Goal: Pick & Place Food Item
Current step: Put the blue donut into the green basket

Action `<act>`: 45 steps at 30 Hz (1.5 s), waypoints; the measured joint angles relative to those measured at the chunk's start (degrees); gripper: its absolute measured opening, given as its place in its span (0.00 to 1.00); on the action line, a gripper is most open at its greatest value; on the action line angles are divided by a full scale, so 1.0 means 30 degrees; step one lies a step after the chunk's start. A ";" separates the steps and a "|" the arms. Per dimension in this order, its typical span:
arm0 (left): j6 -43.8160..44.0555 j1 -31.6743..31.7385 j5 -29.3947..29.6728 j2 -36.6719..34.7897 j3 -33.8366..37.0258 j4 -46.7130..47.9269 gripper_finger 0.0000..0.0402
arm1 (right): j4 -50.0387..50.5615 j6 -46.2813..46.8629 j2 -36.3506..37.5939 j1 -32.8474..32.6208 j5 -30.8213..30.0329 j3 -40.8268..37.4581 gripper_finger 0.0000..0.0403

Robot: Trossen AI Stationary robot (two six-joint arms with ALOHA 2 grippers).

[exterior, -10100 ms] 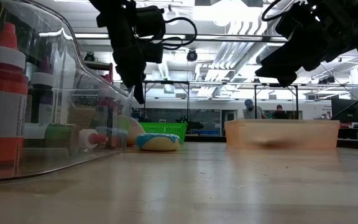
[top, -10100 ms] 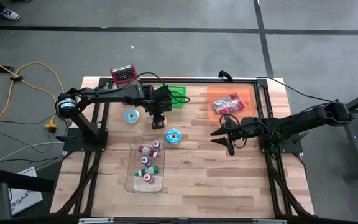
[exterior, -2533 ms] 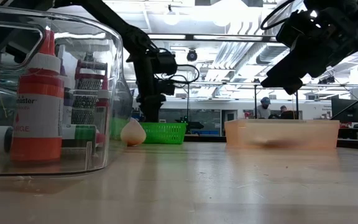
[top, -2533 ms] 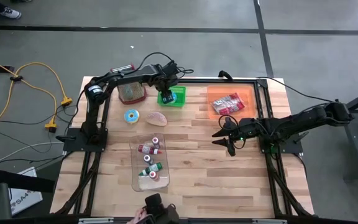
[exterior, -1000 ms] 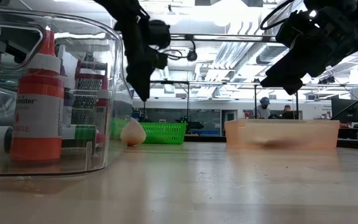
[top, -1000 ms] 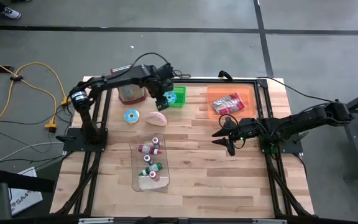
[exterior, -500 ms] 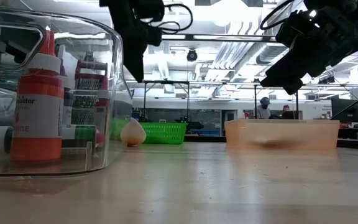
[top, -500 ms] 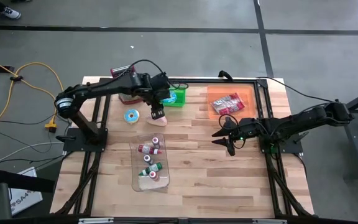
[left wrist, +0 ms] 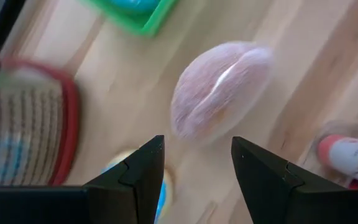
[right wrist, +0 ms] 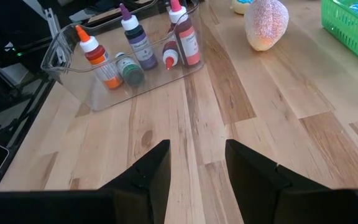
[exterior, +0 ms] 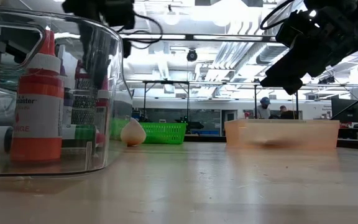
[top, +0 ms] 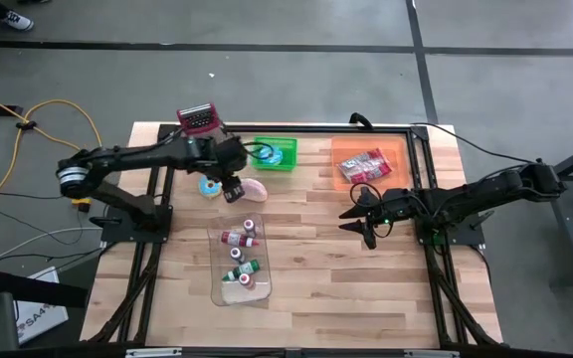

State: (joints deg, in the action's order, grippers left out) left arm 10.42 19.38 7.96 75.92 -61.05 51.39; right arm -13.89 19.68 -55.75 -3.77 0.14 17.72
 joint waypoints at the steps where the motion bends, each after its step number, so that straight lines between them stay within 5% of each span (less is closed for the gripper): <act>1: 0.0414 0.0031 0.0066 -0.0312 0.0330 0.0050 0.45 | 0.0000 0.0000 0.0000 0.0000 -0.0003 0.0001 0.35; 21: 1.1763 0.0049 0.2393 -0.1041 0.1875 0.4299 0.45 | 0.0000 0.0000 0.0007 0.0000 -0.0007 -0.0002 0.35; 28: 1.4440 0.0049 0.2653 -0.1151 0.3647 0.3281 0.45 | 0.0000 0.0000 0.0000 0.0000 0.0000 -0.0002 0.35; 45: 2.0549 -0.2076 0.7729 -0.1180 0.6965 0.0591 0.45 | 0.0000 0.0000 0.0000 0.0000 0.0000 -0.0002 0.35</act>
State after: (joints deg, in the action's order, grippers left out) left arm 72.07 13.16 31.15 72.38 -40.15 53.16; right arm -13.89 19.68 -55.75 -3.77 0.14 17.72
